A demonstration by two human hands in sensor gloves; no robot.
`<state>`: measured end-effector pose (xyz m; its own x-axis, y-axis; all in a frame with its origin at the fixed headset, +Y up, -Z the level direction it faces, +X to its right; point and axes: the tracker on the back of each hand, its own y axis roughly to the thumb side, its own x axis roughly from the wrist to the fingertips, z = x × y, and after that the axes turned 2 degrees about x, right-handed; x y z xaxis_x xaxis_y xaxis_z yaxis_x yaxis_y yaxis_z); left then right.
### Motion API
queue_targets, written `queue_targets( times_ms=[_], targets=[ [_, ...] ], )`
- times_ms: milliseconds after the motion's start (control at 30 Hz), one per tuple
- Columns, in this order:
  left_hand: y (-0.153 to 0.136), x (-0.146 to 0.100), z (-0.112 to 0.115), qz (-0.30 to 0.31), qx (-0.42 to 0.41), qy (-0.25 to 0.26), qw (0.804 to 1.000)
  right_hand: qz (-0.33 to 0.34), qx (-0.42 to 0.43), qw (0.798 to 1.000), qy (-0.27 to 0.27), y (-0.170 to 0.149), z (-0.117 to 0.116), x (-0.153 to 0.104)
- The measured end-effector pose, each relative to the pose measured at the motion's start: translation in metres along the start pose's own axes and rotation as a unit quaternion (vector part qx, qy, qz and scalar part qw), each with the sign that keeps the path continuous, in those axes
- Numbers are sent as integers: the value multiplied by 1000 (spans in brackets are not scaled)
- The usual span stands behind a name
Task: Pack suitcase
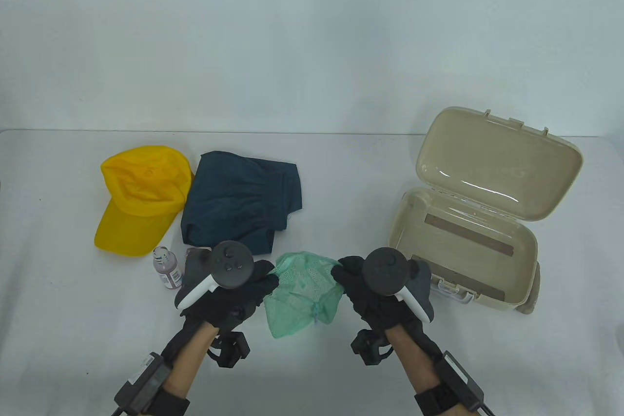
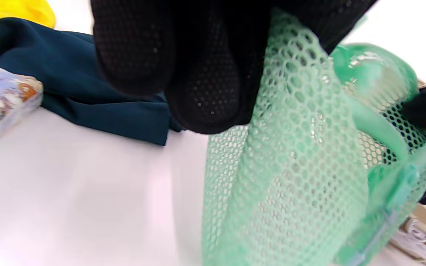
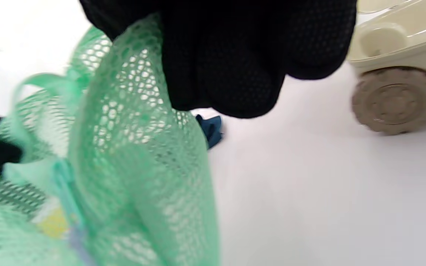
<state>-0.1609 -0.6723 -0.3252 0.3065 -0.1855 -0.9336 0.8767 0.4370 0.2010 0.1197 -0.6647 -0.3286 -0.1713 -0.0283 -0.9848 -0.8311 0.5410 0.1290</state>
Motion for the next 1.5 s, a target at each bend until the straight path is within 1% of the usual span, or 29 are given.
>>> queue_targets(
  times_ms=[133,200,233,300,367,467,600,700,800,833,867,933,967,1000,1067,1133,1200,1333,1400,1500],
  targets=[
    [-3,3,0,-5,54,-13,998,-3,-23,999,38,-9,0,7],
    [-4,4,-1,-9,88,-7,996,0,-53,997,50,-10,0,9],
    [-4,3,-1,-10,90,-4,996,2,-58,997,52,-9,0,9],
    [-4,3,0,-8,83,-2,997,9,-52,997,56,-7,-1,7],
    [-4,2,0,-11,74,15,997,17,-35,997,63,-4,-1,5],
    [0,2,1,-8,53,14,998,21,26,996,78,2,-5,2],
    [8,-2,-3,4,23,21,999,26,34,997,63,14,-10,-4],
    [10,-11,-17,12,1,49,999,28,27,998,57,20,-13,-8],
    [5,-25,-42,-3,-1,101,995,23,22,998,55,21,-15,-9],
    [1,-31,-54,-18,12,127,992,21,21,998,54,21,-15,-8],
    [-3,-35,-61,-30,23,142,989,20,19,998,53,21,-15,-8],
    [-17,-44,-81,-77,58,180,979,17,17,998,52,20,-15,-8],
    [-24,-47,-88,-101,75,190,974,16,17,998,52,19,-15,-7],
    [-30,-49,-91,-117,88,192,970,15,17,998,52,19,-15,-7],
    [-45,-52,-96,-162,132,197,958,15,17,998,53,19,-15,-7],
    [-59,-52,-94,-196,167,183,949,15,15,998,53,19,-15,-7],
    [-74,-48,-86,-232,201,155,939,14,12,998,53,19,-15,-7],
    [-95,-39,-70,-277,240,124,922,13,9,998,54,19,-15,-8],
    [-104,-32,-60,-291,241,99,920,13,4,999,52,19,-15,-8],
    [-110,-27,-50,-297,240,84,920,11,1,999,51,18,-15,-8]
  ],
)
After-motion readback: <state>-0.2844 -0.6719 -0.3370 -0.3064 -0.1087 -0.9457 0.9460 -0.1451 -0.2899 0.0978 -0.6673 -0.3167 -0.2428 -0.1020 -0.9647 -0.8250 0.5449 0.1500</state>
